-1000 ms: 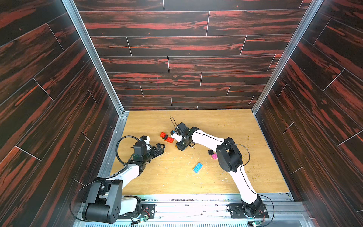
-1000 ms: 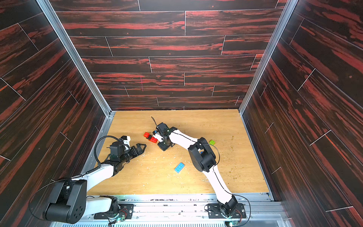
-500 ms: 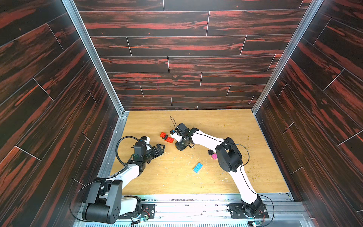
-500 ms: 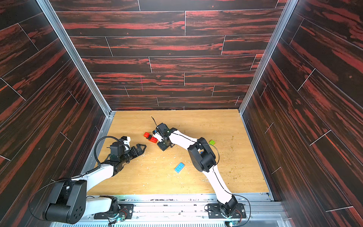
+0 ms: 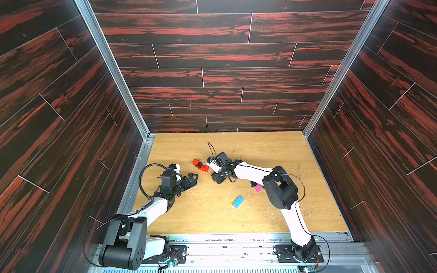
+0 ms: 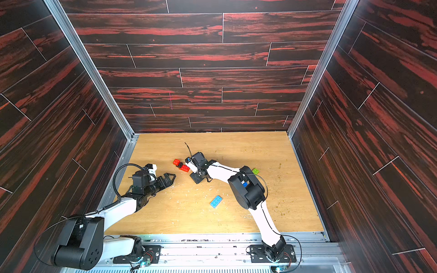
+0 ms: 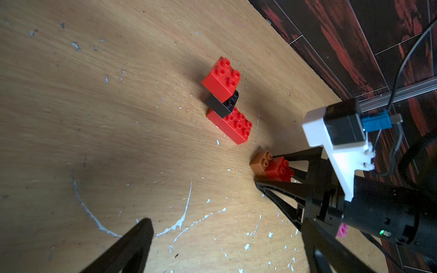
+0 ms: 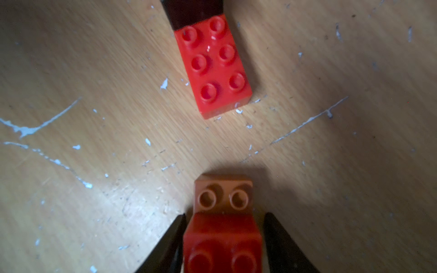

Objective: Assemble the letter v with lego
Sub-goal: Place the lego brick at the center of the board, then pick up the lego brick from the center of the board.

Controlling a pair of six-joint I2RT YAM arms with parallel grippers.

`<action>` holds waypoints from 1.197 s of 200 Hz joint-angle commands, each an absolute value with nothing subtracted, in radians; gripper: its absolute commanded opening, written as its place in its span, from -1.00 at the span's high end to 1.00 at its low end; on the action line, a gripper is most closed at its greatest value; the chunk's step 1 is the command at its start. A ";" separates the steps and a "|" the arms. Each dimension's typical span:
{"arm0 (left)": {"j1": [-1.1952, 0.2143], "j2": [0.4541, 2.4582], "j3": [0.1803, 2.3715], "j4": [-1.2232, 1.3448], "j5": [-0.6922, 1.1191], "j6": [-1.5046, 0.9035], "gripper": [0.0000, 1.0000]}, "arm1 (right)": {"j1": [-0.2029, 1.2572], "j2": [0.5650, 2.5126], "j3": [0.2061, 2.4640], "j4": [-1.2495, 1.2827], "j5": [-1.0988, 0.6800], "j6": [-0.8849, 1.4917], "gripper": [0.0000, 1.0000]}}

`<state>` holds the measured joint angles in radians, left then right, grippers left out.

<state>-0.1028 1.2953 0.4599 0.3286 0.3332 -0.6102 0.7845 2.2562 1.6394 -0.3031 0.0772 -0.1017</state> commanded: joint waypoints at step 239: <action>-0.100 1.261 0.440 0.324 0.322 -0.601 -1.00 | 0.791 2.271 1.455 -0.256 0.114 -0.078 0.04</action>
